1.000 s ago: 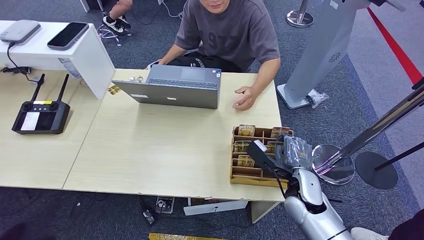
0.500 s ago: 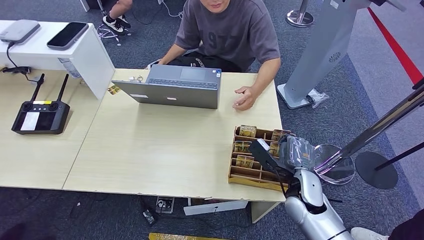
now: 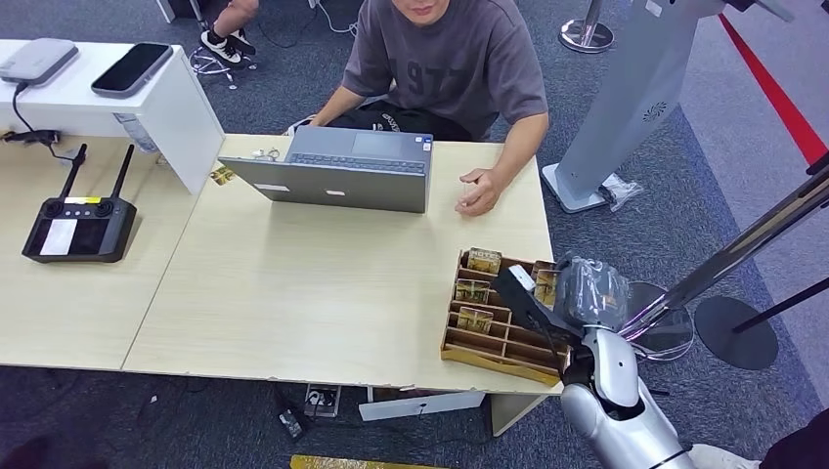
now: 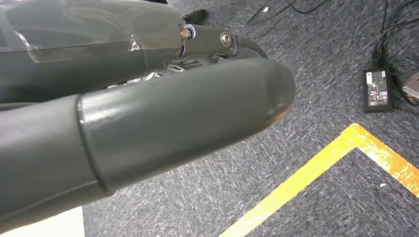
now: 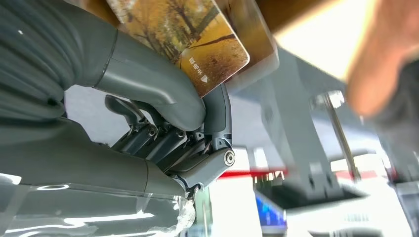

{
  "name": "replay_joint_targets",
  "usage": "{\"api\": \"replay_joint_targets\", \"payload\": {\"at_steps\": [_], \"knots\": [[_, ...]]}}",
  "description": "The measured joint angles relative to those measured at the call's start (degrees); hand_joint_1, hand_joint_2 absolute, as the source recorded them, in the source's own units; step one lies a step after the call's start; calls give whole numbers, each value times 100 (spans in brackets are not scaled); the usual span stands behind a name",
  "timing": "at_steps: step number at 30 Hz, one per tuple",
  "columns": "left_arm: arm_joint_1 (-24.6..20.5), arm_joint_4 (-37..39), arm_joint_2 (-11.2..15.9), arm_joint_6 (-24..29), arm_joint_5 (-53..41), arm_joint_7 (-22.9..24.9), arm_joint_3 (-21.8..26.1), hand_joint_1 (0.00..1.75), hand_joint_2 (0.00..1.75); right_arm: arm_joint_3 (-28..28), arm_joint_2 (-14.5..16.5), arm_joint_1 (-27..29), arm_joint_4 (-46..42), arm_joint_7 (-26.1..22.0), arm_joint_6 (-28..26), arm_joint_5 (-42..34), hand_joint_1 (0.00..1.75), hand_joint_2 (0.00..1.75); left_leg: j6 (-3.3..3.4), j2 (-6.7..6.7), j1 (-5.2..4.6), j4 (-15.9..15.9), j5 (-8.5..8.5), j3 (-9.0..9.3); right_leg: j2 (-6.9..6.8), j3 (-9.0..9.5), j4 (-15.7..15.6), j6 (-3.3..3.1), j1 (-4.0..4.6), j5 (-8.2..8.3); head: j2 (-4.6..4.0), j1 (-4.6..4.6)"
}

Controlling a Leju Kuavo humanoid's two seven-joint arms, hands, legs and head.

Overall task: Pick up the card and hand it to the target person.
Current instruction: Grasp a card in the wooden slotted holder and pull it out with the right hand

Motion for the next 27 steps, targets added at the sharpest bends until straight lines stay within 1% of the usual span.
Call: {"api": "replay_joint_targets", "payload": {"at_steps": [2, 4, 16, 18, 21, 23, 25, 27], "knots": [[0, 0, -1, 10, -3, 0, -1, 0, 0, -55, 1, 3, -45, -63, -280, 113, 173, 175, 0, 0, 0, 0, 0, 1, 1, 0, 0, 0, 0, 0, 0, 0], [0, 0, -1, 14, -5, 0, -2, 0, 0, -103, 1, 8, -84, -94, -422, 175, 173, 175, 0, 1, 0, 0, 0, 1, 0, 0, 0, 0, 0, 0, 0, -1], [1, 0, -1, 16, -7, 0, -2, 0, 0, -239, 1, 52, -208, -119, -508, 233, 172, 175, 0, 0, 0, 0, 0, 1, 0, 1, 0, 0, 0, 0, 0, -1], [1, 0, -2, 17, -15, 0, -2, 0, 0, -276, 2, 65, -238, -179, -742, 351, 171, 175, 0, 0, 0, 0, 0, 1, 0, 0, 0, 0, 0, 0, 1, -1], [-1, 0, -5, 14, -53, 11, -2, 0, 0, -394, 10, 74, -343, -319, -1367, 621, 168, 175, 0, 0, 0, 0, 0, 0, 0, 1, 0, 0, 0, 0, 1, -1], [-6, -1, -5, -9, -108, 31, -2, 0, 0, -502, 38, 56, -395, -446, -1668, 645, 166, 175, 0, 0, 0, 0, 0, 0, 0, 1, 0, 0, 0, 0, 1, 0], [-20, -2, -5, -39, -174, 61, -2, 0, 0, -592, 92, -19, -404, -594, -1807, 584, 166, 175, 0, 1, 0, 0, 0, 0, 0, 1, 0, 0, 0, 1, 1, 0], [-48, -3, -6, -58, -233, 95, -2, 0, 0, -630, 157, -164, -381, -685, -1805, 540, 166, 175, 0, 1, 0, 0, 1, 1, 1, 1, 0, 1, 0, 2, 0, 0]]}}
